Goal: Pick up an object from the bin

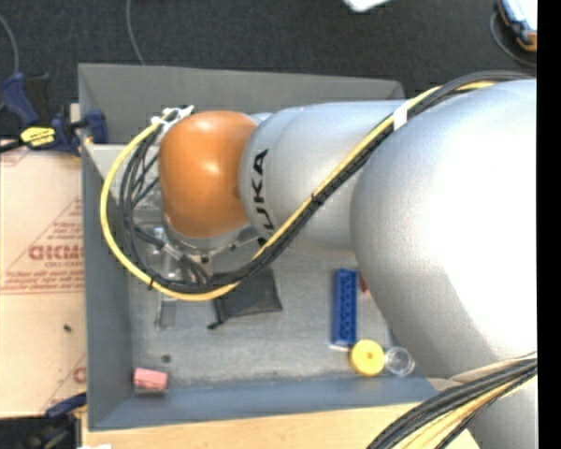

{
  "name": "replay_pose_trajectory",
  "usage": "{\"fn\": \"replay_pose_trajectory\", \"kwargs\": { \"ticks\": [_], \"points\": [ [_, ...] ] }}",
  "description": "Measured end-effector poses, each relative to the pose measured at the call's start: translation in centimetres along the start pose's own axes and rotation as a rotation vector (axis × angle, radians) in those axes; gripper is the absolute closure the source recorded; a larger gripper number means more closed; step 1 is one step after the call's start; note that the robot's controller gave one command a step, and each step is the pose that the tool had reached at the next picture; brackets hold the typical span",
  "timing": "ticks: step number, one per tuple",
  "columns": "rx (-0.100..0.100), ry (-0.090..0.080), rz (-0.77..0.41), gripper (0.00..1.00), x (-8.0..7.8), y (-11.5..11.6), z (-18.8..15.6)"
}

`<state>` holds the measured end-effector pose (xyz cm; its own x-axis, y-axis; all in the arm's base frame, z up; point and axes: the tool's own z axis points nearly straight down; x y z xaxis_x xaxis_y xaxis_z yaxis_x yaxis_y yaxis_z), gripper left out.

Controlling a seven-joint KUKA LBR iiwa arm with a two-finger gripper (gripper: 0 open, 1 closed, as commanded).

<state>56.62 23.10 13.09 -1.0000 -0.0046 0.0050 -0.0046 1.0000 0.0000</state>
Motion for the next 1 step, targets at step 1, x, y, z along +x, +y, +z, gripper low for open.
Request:
{"fn": "replay_pose_trajectory", "kwargs": {
  "ticks": [1],
  "points": [
    [-0.002, -0.007, 0.005, 0.0, -0.2, -0.11, -0.49]
  ]
}}
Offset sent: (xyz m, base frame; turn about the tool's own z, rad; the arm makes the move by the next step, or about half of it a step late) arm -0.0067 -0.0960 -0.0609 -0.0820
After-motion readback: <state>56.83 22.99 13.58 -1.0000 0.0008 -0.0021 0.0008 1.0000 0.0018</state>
